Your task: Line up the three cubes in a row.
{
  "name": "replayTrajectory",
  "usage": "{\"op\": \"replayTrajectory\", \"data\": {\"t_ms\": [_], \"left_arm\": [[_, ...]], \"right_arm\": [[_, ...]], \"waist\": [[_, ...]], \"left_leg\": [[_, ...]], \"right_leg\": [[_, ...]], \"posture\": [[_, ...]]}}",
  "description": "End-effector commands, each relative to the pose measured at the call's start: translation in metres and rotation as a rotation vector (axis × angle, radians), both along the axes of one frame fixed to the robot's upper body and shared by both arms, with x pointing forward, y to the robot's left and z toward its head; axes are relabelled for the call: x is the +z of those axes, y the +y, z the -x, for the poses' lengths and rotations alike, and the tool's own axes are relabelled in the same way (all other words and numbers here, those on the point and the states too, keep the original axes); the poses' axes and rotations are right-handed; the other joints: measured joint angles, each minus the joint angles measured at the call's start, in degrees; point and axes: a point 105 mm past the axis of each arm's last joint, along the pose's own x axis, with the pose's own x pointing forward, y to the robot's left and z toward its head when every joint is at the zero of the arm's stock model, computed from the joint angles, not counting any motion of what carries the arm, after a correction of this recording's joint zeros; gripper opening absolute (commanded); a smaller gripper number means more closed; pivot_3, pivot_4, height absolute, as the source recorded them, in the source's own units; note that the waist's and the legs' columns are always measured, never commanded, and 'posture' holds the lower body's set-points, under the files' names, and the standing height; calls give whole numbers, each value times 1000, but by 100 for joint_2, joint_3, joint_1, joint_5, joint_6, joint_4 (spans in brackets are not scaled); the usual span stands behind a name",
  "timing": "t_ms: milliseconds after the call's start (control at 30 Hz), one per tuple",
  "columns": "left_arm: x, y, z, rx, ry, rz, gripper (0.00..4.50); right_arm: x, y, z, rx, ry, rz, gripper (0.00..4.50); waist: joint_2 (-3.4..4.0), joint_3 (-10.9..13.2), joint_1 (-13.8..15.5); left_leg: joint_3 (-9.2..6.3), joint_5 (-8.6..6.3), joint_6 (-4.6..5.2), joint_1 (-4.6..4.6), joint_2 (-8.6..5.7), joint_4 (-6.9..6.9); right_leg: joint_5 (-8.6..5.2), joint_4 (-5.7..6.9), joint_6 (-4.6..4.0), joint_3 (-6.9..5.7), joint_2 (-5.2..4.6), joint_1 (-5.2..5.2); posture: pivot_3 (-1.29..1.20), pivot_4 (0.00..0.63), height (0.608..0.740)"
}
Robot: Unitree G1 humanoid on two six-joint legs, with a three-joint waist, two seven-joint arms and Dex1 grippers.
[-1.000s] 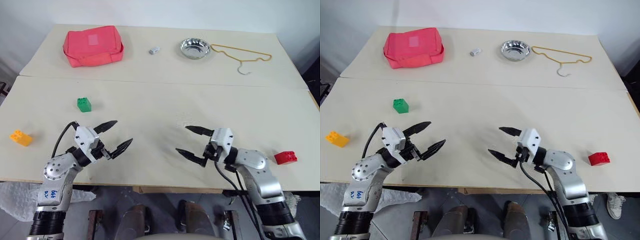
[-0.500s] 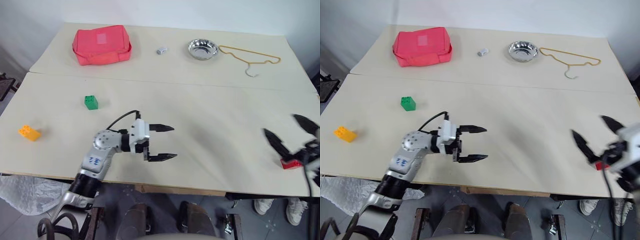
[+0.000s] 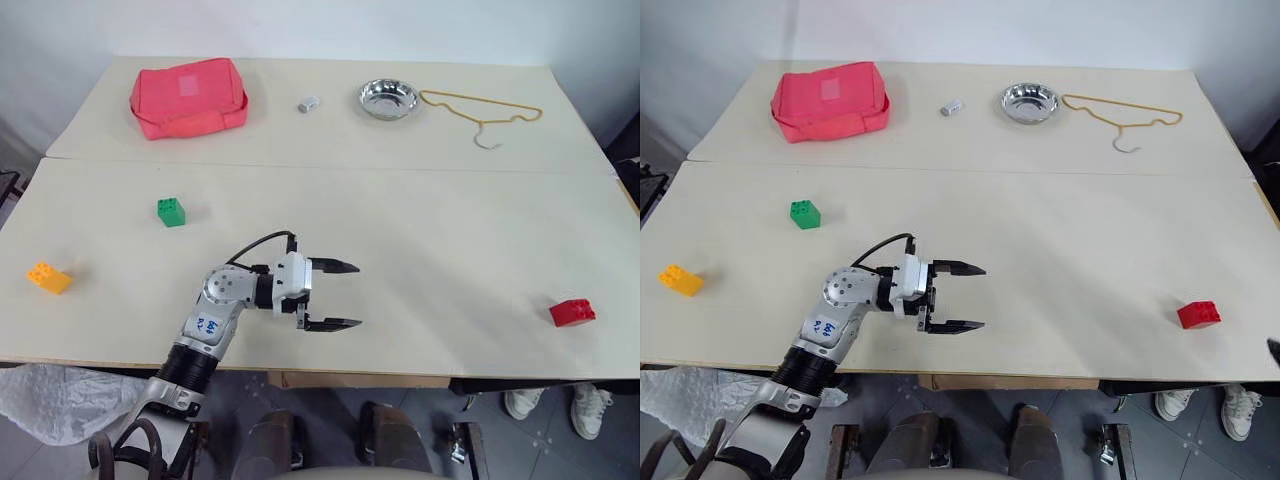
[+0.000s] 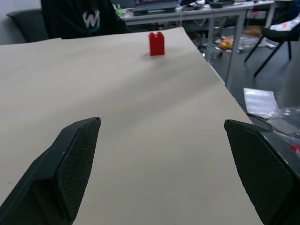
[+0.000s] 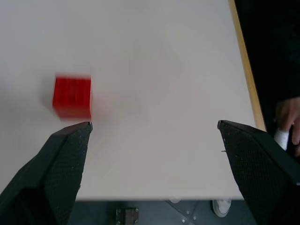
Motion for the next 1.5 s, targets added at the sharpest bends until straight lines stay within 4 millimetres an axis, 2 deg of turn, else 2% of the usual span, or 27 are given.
{"op": "replayTrajectory", "data": {"t_ms": [33,200,433,800,900,1033,1133,1167,1233,1300,1400,1500], "left_arm": [[8,-1,4,-9,2,35,4488],[7,1,6,4,1,33,4488],[8,7,10,30,5,39,4488],[9,14,9,84,-13,35,4488],[9,18,8,103,-19,32,4500],[10,19,7,116,-25,30,4500],[10,22,5,135,-33,31,4500],[11,23,3,147,-34,34,4500],[11,28,1,180,-37,42,4500],[14,33,-2,216,-43,69,4500],[23,43,-6,281,-29,144,4500],[19,62,-7,369,15,155,4500]], "right_arm": [[-6,6,-8,-10,97,-41,4500],[-11,11,-26,-9,136,-73,4500],[-38,14,-44,31,269,-54,4500],[-52,25,-74,118,278,-57,4500],[-54,27,-77,139,299,-54,3935],[-55,33,-77,199,337,-42,2528],[-48,37,-84,240,329,-13,1516],[-42,41,-90,263,310,2,1512],[-19,66,-109,402,230,14,1516],[-1,100,-122,595,191,26,1516],[10,143,-136,831,216,84,1516],[15,191,-153,1083,227,170,1516]], "waist": [[0,0,39],[0,0,76],[0,0,59],[1,0,55],[1,-1,53],[1,-1,53],[1,-1,45],[1,-1,44],[2,-1,17],[6,-1,-31],[7,1,-86],[4,2,-148]], "left_leg": [[-8,0,-1,-5,1,0],[-21,0,1,-22,-13,1],[-18,2,3,-23,-14,4],[-15,2,3,-22,-14,5],[-15,2,3,-22,-14,6],[-14,3,3,-22,-14,6],[-14,3,3,-22,-14,6],[-15,3,3,-22,-13,6],[-13,3,3,-21,-13,7],[-7,3,2,-18,-10,7],[-11,5,-2,-17,-5,4],[-14,4,-4,-19,-5,4]], "right_leg": [[-1,-6,-2,10,0,0],[1,-19,1,-3,-4,0],[3,-19,6,-47,1,3],[4,-19,9,-49,3,4],[5,-18,9,-49,3,4],[5,-18,9,-49,2,4],[5,-18,10,-50,3,5],[5,-19,10,-50,4,5],[5,-18,10,-49,3,4],[5,-15,10,-43,6,2],[4,-15,9,-45,8,-1],[4,-19,9,-46,7,-1]], "posture": [[0,150,740],[0,150,740],[0,150,740],[0,150,740],[0,150,740],[0,150,740],[0,150,740],[0,150,740],[0,150,740],[0,150,740],[0,150,740],[0,150,740]]}}
